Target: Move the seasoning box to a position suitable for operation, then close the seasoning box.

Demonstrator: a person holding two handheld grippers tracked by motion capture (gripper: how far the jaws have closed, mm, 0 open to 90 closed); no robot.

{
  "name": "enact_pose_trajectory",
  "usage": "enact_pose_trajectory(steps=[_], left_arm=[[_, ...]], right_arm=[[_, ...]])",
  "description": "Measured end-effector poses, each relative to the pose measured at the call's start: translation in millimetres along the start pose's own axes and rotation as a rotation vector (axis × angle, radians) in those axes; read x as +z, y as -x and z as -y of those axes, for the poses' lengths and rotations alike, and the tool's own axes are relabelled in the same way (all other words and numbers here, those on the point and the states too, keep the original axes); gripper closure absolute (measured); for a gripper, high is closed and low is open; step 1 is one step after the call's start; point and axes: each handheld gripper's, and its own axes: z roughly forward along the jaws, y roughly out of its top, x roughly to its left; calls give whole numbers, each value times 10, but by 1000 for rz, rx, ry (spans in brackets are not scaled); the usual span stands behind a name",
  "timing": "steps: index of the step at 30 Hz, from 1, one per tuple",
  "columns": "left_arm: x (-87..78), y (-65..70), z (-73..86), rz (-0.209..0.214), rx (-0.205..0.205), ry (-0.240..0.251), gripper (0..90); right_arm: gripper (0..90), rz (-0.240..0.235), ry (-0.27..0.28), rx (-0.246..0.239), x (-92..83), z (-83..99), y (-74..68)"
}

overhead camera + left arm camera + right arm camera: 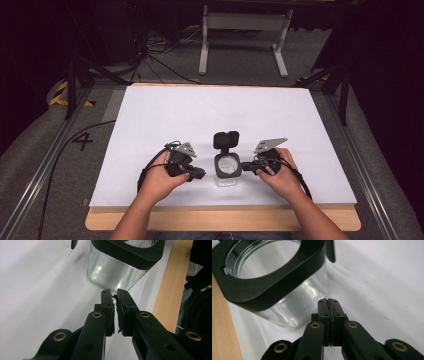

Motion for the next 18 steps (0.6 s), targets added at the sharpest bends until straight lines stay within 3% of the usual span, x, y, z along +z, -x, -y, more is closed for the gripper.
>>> enact_pose_trajectory(steps=[4,8,12,18], left_arm=[[-22,33,-36,11,11,-4,840],[-22,132,-84,52,38,-20,839],[14,236,-147,83,75,-32,841],[89,297,-172,105,89,-43,837]], right_arm=[[898,10,30,21,-125,4,56],[894,2,82,45,-314,-46,105],[898,-7,128,21,-484,-225,123],[899,-12,134,-31,-628,-593,110]])
